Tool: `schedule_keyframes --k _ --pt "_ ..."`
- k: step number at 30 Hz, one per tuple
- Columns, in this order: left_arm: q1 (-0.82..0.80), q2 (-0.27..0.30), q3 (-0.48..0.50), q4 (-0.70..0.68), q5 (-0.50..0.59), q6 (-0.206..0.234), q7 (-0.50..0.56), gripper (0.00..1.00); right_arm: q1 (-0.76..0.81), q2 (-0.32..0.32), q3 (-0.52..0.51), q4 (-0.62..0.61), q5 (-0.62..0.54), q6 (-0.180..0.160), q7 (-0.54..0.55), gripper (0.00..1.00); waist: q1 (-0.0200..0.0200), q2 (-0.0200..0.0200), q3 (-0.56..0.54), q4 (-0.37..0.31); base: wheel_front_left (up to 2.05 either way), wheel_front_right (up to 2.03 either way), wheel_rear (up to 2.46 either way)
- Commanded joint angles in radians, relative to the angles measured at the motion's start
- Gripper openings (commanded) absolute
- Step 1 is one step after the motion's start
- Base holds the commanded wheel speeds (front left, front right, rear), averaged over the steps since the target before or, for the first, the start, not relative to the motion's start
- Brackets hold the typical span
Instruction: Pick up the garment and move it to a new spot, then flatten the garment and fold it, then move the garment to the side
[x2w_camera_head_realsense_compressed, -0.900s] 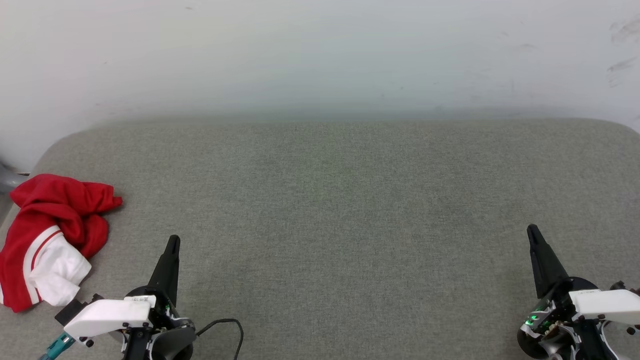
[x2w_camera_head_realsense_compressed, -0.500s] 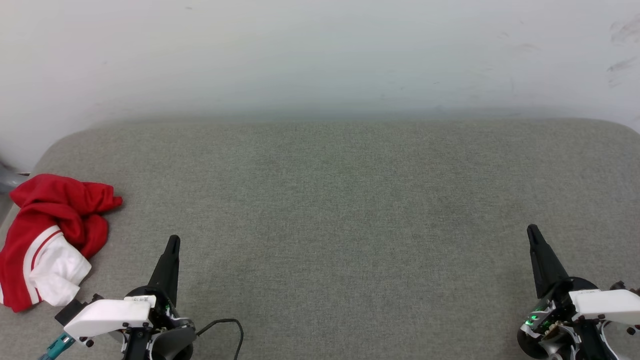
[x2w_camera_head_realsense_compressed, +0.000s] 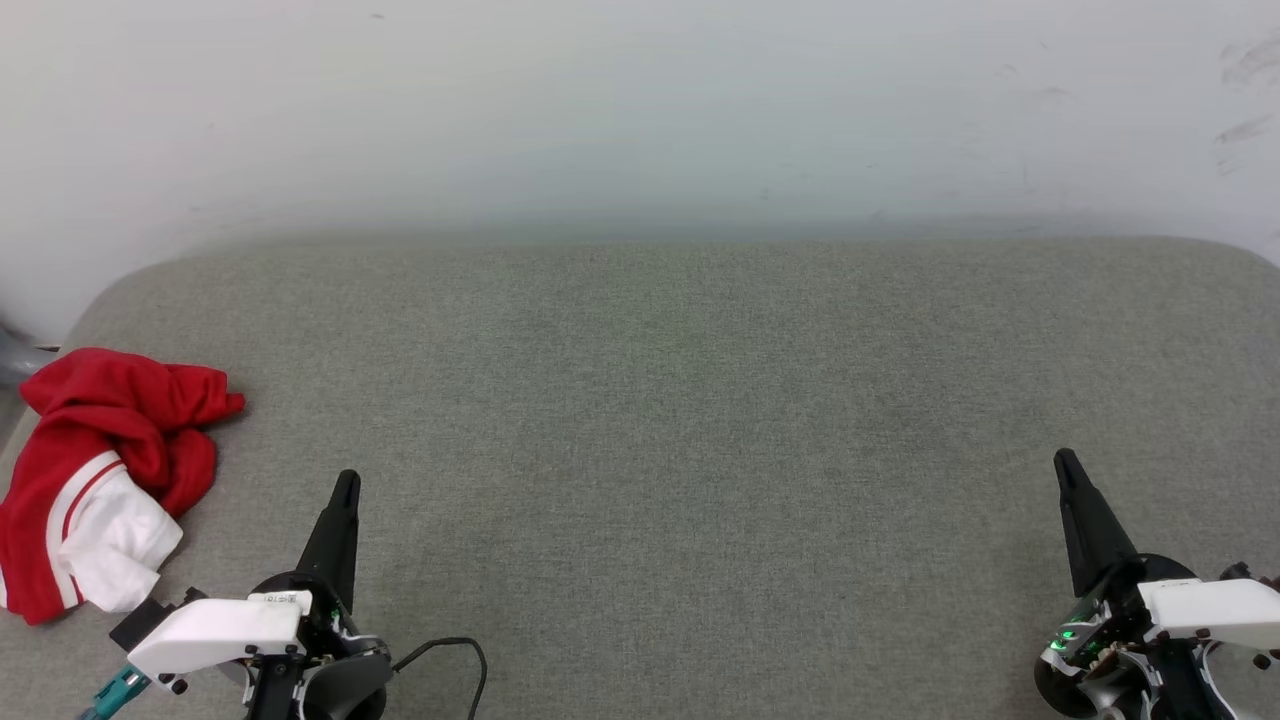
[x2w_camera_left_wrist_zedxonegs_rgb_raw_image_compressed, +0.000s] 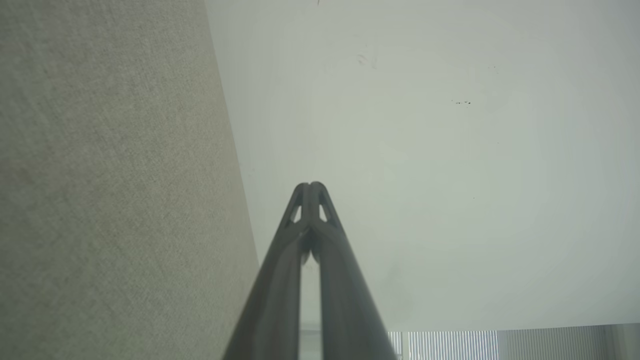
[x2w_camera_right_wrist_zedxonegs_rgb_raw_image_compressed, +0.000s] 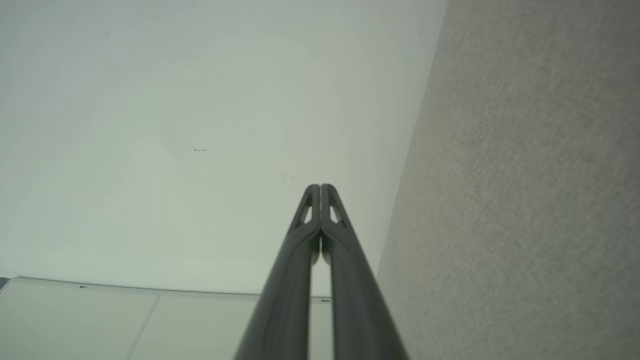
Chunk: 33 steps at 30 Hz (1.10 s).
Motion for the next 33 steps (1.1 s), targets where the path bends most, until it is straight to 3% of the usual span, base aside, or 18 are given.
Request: schedule_keyframes --k 1,33 --pt "-0.006 -0.002 0.004 0.000 0.003 -0.003 0.005 0.00 -0.011 0.004 0.000 0.001 0.004 0.000 0.001 0.00 0.0000 0.0000 0.000 0.000 0.00 0.00 0.00" --pt "-0.006 -0.002 0.004 0.000 0.002 -0.003 0.005 0.00 -0.011 0.004 0.000 0.001 0.004 0.000 0.001 0.00 0.0000 0.0000 0.000 0.000 0.00 0.00 0.00"
